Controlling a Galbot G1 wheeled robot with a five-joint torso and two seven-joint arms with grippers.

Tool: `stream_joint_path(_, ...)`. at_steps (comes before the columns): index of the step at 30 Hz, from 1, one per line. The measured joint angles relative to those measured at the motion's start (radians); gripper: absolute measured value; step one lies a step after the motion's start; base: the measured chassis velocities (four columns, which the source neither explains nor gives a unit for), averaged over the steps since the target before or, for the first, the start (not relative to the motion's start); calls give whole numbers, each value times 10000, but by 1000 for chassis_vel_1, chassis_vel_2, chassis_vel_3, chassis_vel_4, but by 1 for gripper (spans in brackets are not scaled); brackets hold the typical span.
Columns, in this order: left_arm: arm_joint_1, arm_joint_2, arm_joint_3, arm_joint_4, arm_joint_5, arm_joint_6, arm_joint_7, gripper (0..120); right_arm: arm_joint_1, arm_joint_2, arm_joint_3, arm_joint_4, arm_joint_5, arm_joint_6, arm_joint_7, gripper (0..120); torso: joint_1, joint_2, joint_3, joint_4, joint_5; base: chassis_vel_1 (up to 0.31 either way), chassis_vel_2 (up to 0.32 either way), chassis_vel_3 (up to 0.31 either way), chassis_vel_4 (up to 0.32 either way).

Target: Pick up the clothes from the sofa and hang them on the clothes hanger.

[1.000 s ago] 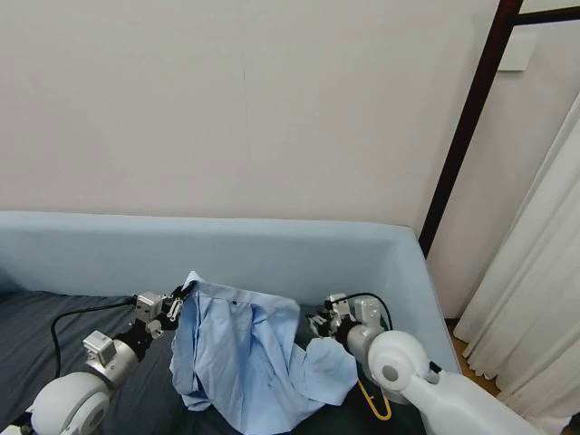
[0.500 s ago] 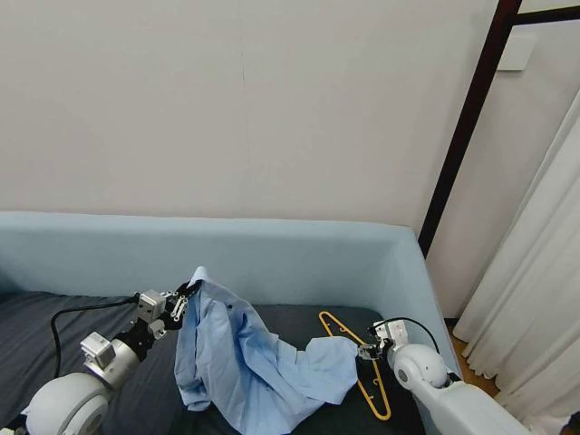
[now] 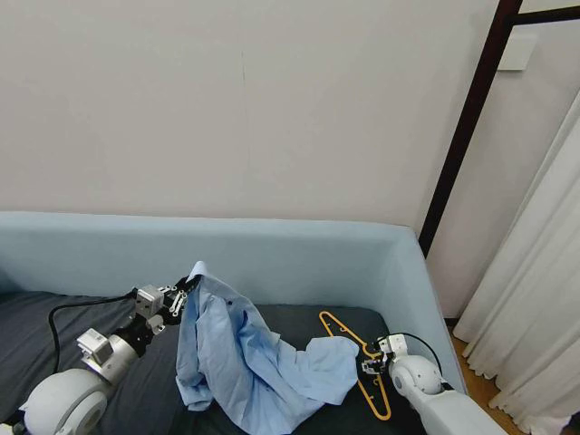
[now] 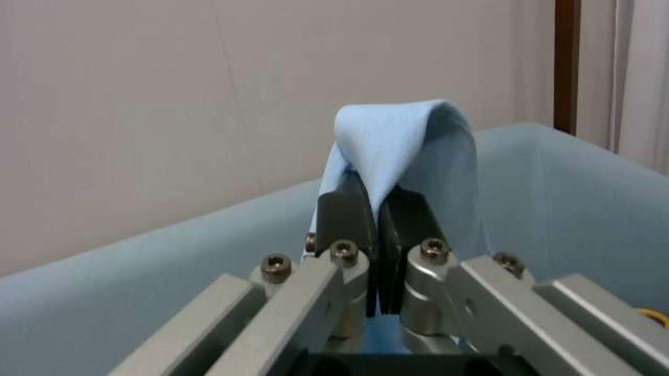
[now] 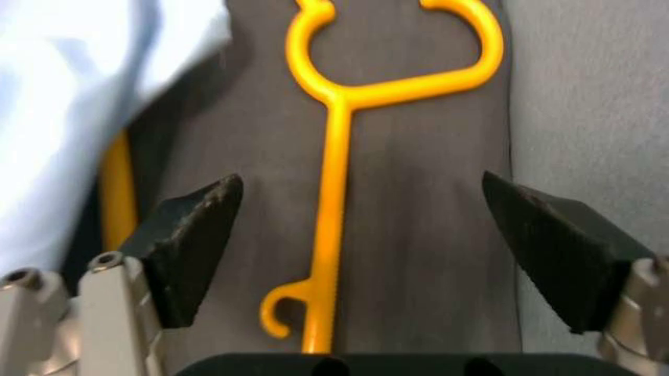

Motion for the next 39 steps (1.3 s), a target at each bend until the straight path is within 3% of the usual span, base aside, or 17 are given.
stream_joint_path(17,-194,25,80,198,-59,-66,-1,0,293,267,16,-815,-206,-135,-615,29,0,0,0,0,0,0,0,0,0)
stream_joint_path(30,-241,97,110,297,-146,-140,19,0,359,529,160,-1209,-588,-232,-811,24,0,1,-1,0,-2,0,0,0,0)
stream_joint_path(34,-288,94,147,305,-150,-150,22,0,288,465,237,-1088,-551,-310,-870,6,0,1,-1,2,1,0,0,0,0)
stream_joint_path(39,-342,79,166,308,-157,-151,18,0,158,298,199,-721,-399,-345,-838,5,0,0,0,-2,1,0,0,0,0)
